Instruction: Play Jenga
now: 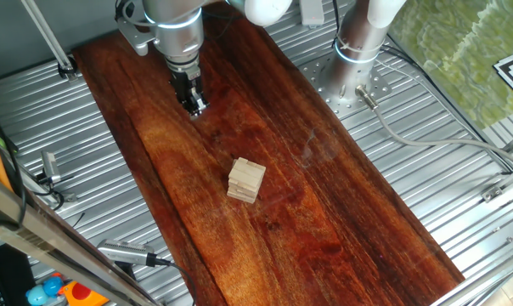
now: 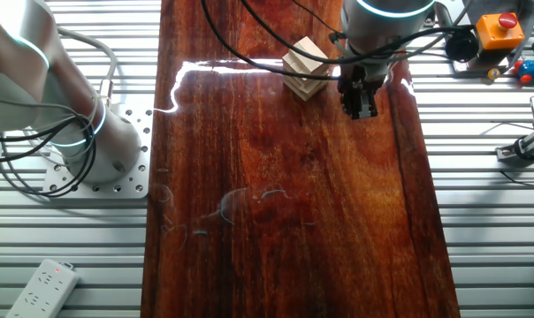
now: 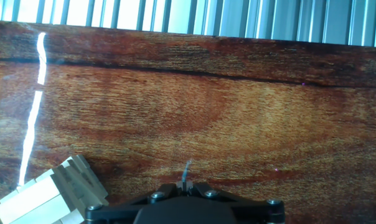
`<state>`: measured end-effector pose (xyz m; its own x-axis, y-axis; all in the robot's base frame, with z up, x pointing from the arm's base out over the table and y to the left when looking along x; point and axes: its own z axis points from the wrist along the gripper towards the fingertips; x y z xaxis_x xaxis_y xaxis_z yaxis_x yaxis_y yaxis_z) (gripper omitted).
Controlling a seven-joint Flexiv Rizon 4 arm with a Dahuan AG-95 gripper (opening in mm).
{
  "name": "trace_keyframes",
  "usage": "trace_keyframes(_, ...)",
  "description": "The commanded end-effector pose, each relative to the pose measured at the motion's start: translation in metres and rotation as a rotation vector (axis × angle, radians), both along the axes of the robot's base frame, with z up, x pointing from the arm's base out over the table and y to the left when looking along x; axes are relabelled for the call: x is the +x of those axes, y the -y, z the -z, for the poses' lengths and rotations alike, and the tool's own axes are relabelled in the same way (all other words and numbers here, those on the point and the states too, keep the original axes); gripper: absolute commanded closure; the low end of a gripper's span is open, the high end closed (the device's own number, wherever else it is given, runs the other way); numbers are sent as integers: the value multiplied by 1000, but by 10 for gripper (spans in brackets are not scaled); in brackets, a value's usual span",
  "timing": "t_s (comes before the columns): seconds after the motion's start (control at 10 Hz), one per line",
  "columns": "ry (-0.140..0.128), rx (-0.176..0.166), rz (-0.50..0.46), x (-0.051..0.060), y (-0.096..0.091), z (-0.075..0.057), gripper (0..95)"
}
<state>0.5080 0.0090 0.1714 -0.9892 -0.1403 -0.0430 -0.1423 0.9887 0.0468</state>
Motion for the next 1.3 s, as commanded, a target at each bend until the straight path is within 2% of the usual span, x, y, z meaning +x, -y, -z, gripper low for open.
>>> trace_keyframes(0.1,2,4,-8,0,0,0,950)
trace_keyframes(0.4,2,7,-8,3,-1,-2,950)
trace_keyframes(1.3,-2,12,5,3,-2,-2,950)
